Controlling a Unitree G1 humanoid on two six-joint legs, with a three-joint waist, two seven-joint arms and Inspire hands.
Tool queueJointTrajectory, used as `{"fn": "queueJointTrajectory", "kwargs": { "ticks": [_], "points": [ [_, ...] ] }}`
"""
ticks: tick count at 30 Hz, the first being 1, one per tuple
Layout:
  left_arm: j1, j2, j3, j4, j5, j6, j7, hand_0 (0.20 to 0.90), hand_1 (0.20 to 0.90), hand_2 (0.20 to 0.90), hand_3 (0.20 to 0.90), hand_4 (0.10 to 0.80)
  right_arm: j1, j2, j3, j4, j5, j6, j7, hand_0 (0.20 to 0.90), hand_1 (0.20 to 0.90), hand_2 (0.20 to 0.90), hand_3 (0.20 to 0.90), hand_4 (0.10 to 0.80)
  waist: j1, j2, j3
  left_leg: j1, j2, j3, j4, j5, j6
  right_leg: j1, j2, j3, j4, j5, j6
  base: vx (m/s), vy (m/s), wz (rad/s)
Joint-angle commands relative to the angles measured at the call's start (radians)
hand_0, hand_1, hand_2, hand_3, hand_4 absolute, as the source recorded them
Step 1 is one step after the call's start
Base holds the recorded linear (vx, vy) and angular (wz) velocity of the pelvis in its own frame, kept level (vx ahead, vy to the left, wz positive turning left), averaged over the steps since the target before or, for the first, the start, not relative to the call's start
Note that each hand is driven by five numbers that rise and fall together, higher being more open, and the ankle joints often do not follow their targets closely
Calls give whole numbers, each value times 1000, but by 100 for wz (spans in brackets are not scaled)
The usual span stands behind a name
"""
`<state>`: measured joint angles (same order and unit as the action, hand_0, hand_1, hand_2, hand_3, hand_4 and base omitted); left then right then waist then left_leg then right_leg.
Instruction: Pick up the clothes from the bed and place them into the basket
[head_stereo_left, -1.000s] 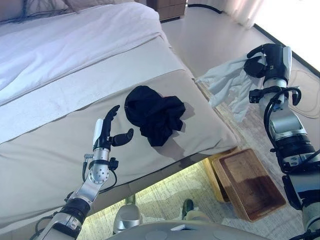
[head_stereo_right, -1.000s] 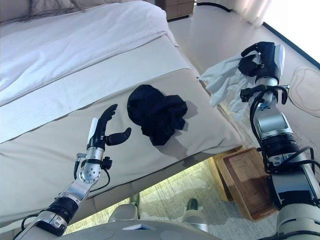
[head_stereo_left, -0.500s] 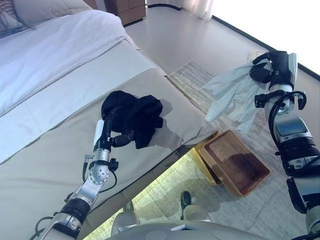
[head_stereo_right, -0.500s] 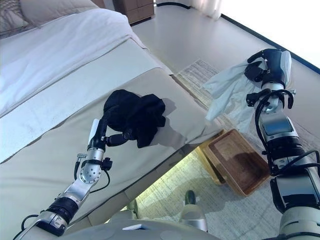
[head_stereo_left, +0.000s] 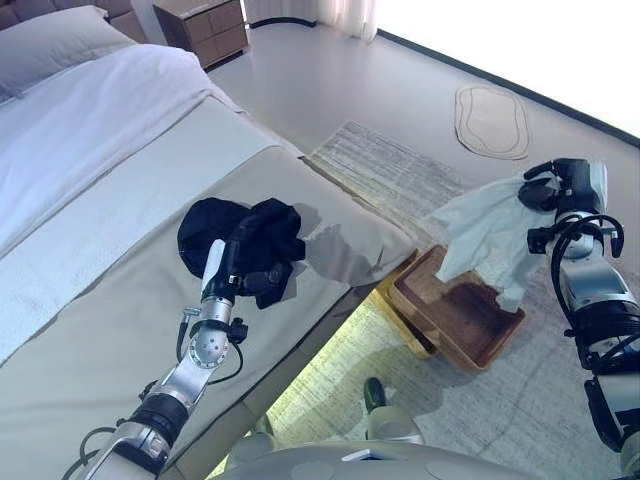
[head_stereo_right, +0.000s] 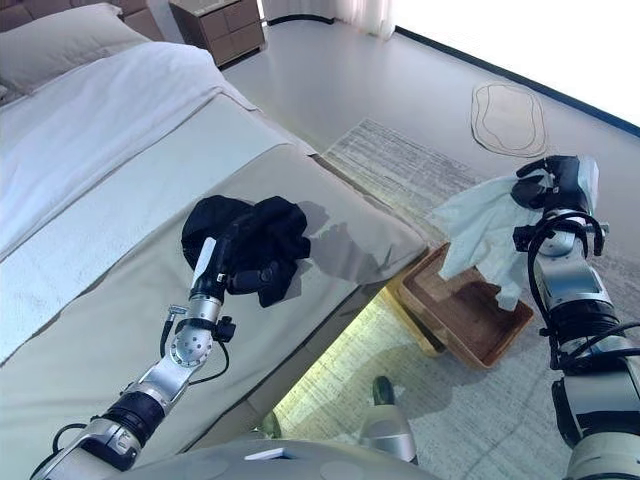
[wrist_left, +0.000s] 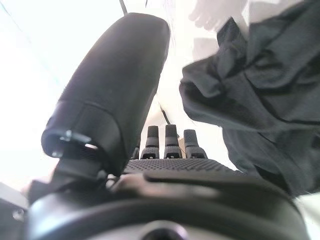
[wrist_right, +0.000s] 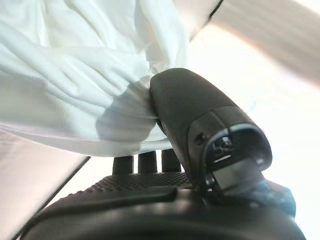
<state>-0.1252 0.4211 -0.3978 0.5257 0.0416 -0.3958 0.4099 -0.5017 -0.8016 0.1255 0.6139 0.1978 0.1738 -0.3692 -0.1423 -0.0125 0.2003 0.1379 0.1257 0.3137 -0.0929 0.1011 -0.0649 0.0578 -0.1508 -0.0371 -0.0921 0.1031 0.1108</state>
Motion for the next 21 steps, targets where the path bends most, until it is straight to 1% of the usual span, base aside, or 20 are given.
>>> {"fn": "queueJointTrajectory", "kwargs": {
  "ticks": [1,12,21],
  "points": [
    [-105,1,-21,14,16,-76,22,900,900,900,900,800,-118,-119,-16,20,2,-80,-30,300,300,300,200,100,28,-18,-71,27,10,19,6,-146,-9,2,52,-28,5,-57,-33,-5,-95,-3],
    [-116,11,-39,10,15,-72,18,900,900,900,900,800,-154,-111,13,107,19,-69,-24,300,300,300,200,100,23,10,-47,-2,17,22,6,-128,-28,-46,64,-35,5,-51,-44,-31,-98,-3],
    [-145,-9,-67,11,4,-94,37,900,900,900,900,800,-240,-146,53,216,0,-80,2,300,300,300,200,100,28,60,-5,-39,12,14,6,-109,-41,-78,60,-50,5,-54,-52,-51,-28,2]
  ]
}}
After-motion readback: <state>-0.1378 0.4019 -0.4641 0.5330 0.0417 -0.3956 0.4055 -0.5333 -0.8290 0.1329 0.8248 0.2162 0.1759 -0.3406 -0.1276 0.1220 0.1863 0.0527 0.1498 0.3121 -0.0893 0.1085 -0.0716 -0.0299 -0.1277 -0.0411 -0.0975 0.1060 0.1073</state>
